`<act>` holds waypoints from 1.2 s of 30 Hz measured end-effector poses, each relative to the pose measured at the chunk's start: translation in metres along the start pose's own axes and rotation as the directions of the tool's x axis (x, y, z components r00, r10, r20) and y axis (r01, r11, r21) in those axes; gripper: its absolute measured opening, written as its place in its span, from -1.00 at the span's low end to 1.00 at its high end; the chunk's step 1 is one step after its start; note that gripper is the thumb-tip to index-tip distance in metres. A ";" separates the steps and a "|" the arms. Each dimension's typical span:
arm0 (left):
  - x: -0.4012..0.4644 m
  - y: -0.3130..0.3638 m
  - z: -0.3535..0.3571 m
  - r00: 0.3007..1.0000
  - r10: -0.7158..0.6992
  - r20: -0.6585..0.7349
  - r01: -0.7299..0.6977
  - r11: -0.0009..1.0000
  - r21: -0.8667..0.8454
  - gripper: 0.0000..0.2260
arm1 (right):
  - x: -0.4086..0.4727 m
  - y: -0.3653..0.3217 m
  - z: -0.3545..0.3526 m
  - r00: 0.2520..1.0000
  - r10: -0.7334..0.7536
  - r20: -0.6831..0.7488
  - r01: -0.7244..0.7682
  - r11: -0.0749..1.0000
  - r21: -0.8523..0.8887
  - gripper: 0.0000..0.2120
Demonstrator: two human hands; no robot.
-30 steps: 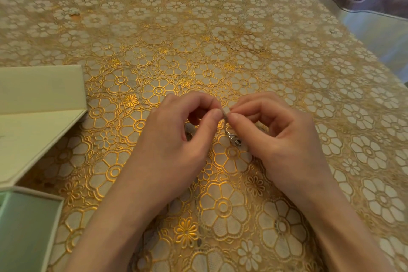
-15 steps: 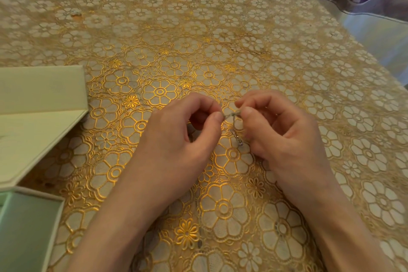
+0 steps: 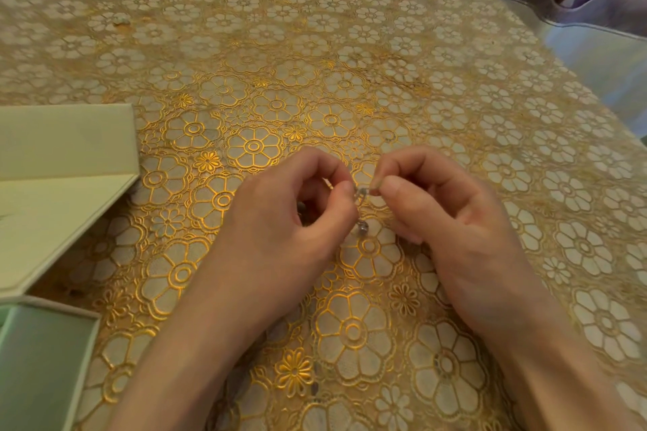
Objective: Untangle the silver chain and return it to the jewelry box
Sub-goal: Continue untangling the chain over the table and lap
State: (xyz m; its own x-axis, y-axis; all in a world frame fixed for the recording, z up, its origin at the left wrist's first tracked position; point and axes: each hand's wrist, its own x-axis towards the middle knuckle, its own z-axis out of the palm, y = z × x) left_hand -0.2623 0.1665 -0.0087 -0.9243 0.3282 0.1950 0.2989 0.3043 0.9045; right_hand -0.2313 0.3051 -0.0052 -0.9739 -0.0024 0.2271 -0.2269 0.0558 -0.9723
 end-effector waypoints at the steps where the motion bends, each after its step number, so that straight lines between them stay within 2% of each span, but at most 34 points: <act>1: 0.000 0.000 0.000 1.000 0.004 -0.001 -0.004 1.000 0.005 -0.93 | 0.000 -0.001 -0.001 1.000 -0.003 0.012 0.003 1.000 0.001 -0.92; 4: 0.000 0.000 0.001 1.000 0.008 -0.004 -0.008 1.000 -0.009 -0.93 | 0.000 -0.001 -0.002 1.000 0.010 0.021 -0.011 0.999 0.044 -0.92; 7: -0.001 0.001 0.001 1.000 0.007 -0.009 -0.007 0.999 -0.036 -0.93 | 0.000 0.002 -0.004 0.999 0.047 -0.004 -0.046 0.985 0.167 -0.91; 10: -0.001 0.003 0.000 0.999 0.043 -0.013 -0.043 0.999 0.034 -0.93 | 0.001 0.005 -0.007 0.990 0.117 -0.078 -0.095 0.967 0.237 -0.92; 13: 0.000 0.003 -0.002 0.994 0.096 -0.047 -0.092 0.992 0.091 -0.90 | 0.003 0.006 -0.006 0.978 0.144 -0.148 -0.116 0.976 0.185 -0.85; 16: 0.001 0.003 -0.002 0.991 0.116 -0.060 -0.109 0.988 0.111 -0.85 | 0.002 0.002 -0.001 0.989 0.086 -0.124 -0.079 0.995 0.061 -0.88; 20: 0.001 0.002 0.001 0.991 0.129 -0.037 -0.123 0.983 0.133 -0.95 | 0.002 0.000 0.000 0.992 0.056 -0.111 -0.061 0.997 -0.040 -0.89; 24: 0.001 0.005 -0.002 0.998 0.044 -0.039 -0.047 0.997 -0.061 -0.88 | 0.002 0.004 -0.002 0.989 0.099 -0.105 -0.093 0.994 0.062 -0.89; 28: 0.002 0.008 -0.006 1.000 0.023 0.004 -0.021 0.977 -0.212 -0.84 | 0.003 0.005 -0.003 0.991 0.110 -0.076 -0.093 0.975 0.201 -0.83; 32: 0.002 0.006 -0.005 1.000 0.004 -0.007 -0.005 0.981 -0.194 -0.83 | 0.001 0.003 -0.002 0.996 0.078 -0.049 -0.065 0.973 0.221 -0.89; 36: 0.001 0.005 -0.005 0.998 -0.035 -0.043 0.022 0.963 -0.269 -0.84 | 0.000 0.004 -0.001 0.997 0.056 -0.049 -0.046 0.982 0.184 -0.91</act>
State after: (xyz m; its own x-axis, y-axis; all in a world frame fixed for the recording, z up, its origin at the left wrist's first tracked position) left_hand -0.2632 0.1640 -0.0016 -0.9434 0.2790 0.1796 0.2037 0.0594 0.9772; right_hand -0.2326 0.3066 -0.0087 -0.9834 0.0495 0.1746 -0.1797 -0.1292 -0.9752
